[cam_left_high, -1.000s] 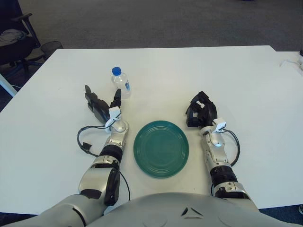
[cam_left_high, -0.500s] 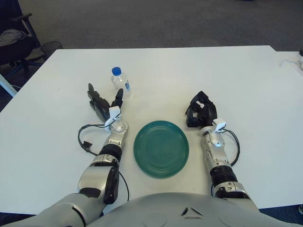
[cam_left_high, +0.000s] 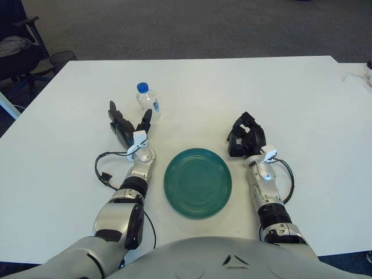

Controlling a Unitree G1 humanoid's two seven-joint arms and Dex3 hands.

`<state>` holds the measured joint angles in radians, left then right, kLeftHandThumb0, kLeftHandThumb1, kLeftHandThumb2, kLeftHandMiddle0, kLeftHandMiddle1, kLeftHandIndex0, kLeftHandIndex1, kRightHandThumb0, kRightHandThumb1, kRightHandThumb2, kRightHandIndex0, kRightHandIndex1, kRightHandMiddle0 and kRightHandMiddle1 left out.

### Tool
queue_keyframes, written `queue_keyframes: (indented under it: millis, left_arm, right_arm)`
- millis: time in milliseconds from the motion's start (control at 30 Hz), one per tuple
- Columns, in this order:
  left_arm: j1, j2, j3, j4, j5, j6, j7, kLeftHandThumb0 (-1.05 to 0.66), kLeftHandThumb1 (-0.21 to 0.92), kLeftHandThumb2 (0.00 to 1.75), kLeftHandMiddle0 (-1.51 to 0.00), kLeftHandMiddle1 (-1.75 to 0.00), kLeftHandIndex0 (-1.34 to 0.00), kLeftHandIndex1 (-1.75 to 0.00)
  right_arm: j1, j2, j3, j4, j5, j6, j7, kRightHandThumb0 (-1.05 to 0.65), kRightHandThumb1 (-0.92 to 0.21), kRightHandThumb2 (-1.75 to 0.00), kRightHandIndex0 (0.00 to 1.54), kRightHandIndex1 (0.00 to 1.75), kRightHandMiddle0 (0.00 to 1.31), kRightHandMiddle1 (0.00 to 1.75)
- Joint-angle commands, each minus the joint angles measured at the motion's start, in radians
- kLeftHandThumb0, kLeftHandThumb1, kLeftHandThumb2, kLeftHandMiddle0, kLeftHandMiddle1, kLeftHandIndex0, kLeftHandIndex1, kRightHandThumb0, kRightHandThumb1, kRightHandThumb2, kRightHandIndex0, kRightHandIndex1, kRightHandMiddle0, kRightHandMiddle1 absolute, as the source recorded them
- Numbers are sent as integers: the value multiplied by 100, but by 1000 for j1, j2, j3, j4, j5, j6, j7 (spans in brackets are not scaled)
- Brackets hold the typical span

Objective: Put the bottle into the plate.

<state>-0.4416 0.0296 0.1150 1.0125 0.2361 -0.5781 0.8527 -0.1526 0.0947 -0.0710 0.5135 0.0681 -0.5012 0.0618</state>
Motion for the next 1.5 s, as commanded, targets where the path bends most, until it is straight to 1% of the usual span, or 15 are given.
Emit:
queue_keyframes:
  millis: [0, 267, 567, 833, 1100, 1367, 1467]
  left_arm:
    - [13, 21, -6, 25, -7, 4, -37, -105, 92, 6, -1, -53, 0, -43]
    - [22, 37, -7, 20, -27, -7, -131, -105, 92, 6, 0, -54, 0, -46]
    - [27, 53, -11, 9, -30, -13, -177, -105, 91, 4, 0, -55, 0, -43]
    - [13, 72, -28, 8, -23, -12, -222, -105, 91, 3, 0, -52, 0, -40]
    - [-2, 70, -40, 21, -23, -18, -244, -105, 92, 4, 0, -49, 0, -39]
    - [-27, 58, -50, 44, -29, -16, -263, -105, 92, 4, 0, -48, 0, -41]
    - [-34, 50, -52, 50, -34, -11, -279, -105, 92, 4, 0, -48, 0, -39]
  right_arm:
    - [32, 4, 4, 19, 4, 32, -4, 0, 3, -165, 92, 159, 65, 175]
    - [31, 3, 7, 21, 25, 32, 35, 0, -1, -164, 87, 165, 61, 175]
    - [36, 4, 13, 19, 17, 36, 34, 0, -1, -162, 88, 162, 61, 175]
    - [45, 3, 21, 8, 7, 49, 25, 0, 1, -163, 90, 159, 63, 175]
    - [54, 4, 27, -15, 1, 77, 21, 0, 2, -165, 91, 159, 64, 175]
    - [64, 5, 32, -28, 4, 87, 22, 0, 1, -164, 91, 159, 64, 175]
    - [68, 6, 35, -31, 5, 90, 23, 0, 1, -164, 91, 159, 64, 175]
